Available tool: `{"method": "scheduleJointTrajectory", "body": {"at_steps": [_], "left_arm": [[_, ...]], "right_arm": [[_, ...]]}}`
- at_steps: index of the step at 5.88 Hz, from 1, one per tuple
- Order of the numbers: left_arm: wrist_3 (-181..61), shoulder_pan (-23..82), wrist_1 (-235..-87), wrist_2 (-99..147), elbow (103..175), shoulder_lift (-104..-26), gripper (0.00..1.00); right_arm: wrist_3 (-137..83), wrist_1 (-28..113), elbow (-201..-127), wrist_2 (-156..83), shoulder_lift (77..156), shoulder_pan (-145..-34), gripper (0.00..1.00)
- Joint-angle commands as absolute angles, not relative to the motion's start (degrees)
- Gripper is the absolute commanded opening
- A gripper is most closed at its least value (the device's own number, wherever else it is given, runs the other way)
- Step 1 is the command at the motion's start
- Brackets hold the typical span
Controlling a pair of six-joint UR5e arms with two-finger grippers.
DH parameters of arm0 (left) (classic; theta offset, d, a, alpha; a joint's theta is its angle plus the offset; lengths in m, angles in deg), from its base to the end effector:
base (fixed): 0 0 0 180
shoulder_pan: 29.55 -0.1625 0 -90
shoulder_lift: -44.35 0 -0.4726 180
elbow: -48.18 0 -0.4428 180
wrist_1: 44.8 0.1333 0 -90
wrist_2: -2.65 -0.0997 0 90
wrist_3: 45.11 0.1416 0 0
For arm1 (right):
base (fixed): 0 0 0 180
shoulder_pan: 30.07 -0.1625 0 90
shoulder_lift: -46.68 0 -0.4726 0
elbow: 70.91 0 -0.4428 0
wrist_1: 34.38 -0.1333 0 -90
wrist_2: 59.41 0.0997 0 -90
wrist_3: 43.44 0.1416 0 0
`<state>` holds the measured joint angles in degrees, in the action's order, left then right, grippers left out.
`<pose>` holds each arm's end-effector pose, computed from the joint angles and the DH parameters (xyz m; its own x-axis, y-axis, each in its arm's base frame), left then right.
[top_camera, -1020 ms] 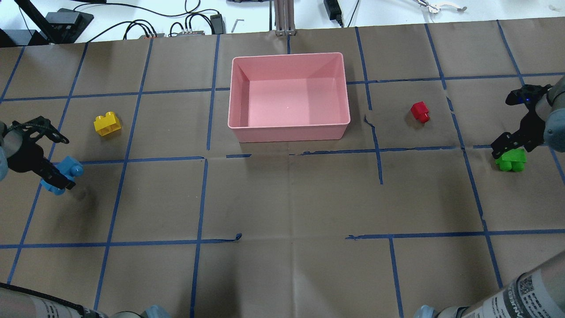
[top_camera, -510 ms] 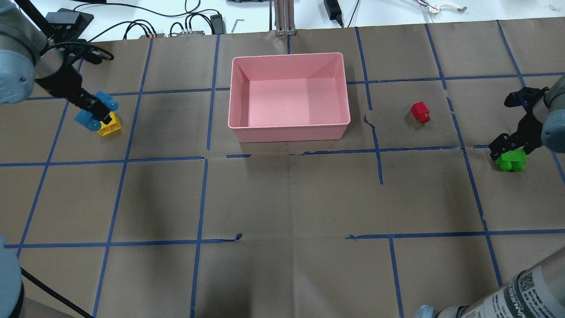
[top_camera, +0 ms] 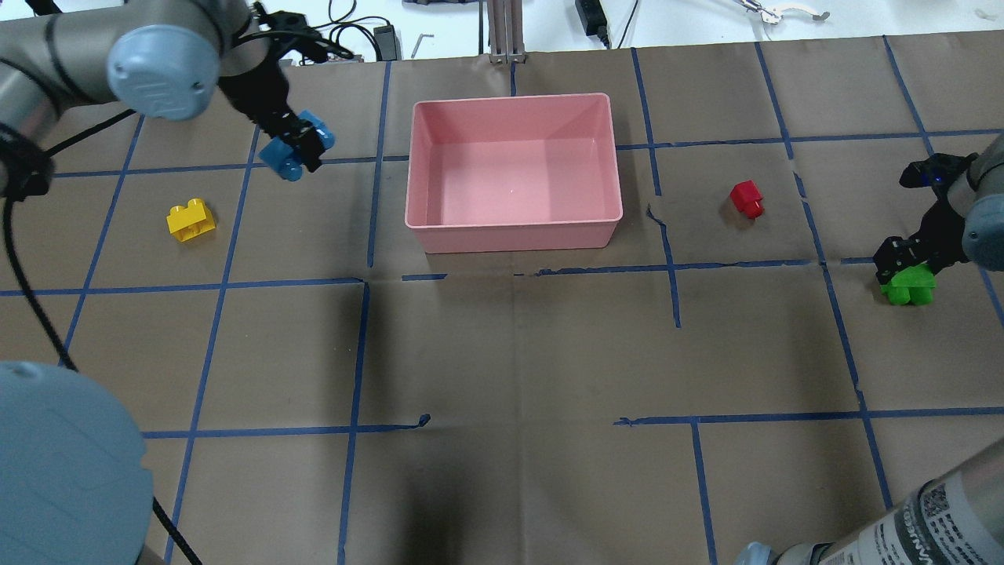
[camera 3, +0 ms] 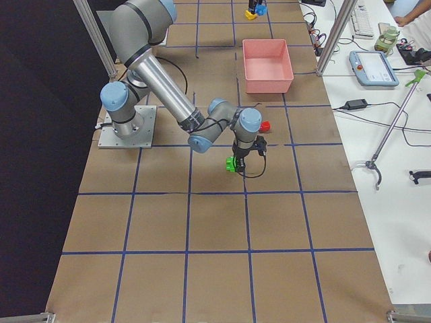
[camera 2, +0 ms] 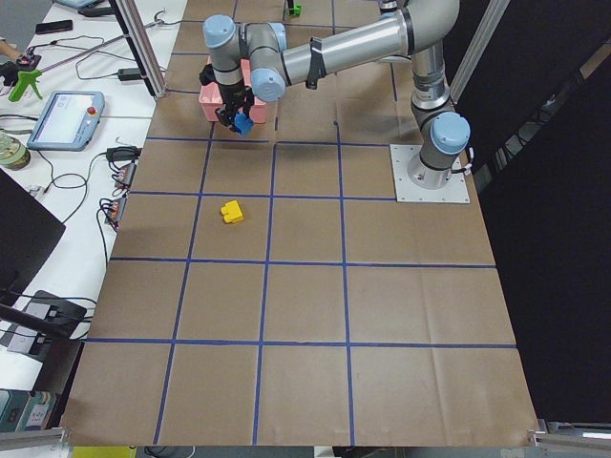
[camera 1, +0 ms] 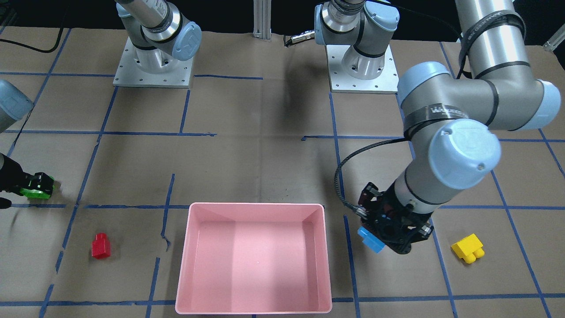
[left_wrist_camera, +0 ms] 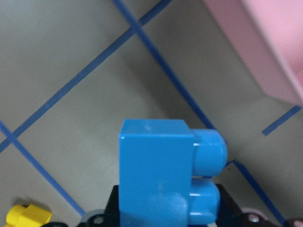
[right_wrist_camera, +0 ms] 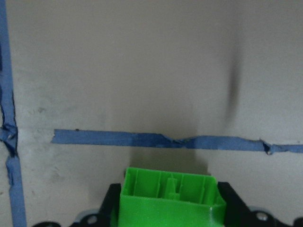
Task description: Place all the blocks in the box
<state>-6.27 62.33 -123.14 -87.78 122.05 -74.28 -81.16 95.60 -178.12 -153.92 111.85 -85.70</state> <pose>-0.1570 -0.7516 0.3384 -0.7579 0.6524 0.0033 0.6523 0.7578 0.0161 -0.2502 -0.5823 0.1502 -0.9973 -0.0613 0.0402 -0.0581 0.9954 0.0765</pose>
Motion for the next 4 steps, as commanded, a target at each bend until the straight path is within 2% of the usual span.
{"method": "scheduleJointTrajectory", "body": {"at_steps": [1, 3, 4], "left_arm": [[-16.50, 70.26, -123.91, -87.36, 112.98, -83.57, 0.00], [-21.29, 73.02, -123.46, -87.27, 113.39, -88.26, 0.00], [-21.03, 73.02, -122.77, -87.44, 113.65, -88.45, 0.32]], "right_arm": [[-81.14, 95.17, -176.39, -153.63, 112.33, -85.70, 0.43], [-81.14, 88.46, -169.91, -153.46, 113.90, -86.14, 0.43], [-81.14, 81.00, -165.43, -152.59, 116.44, -86.40, 0.44]]}}
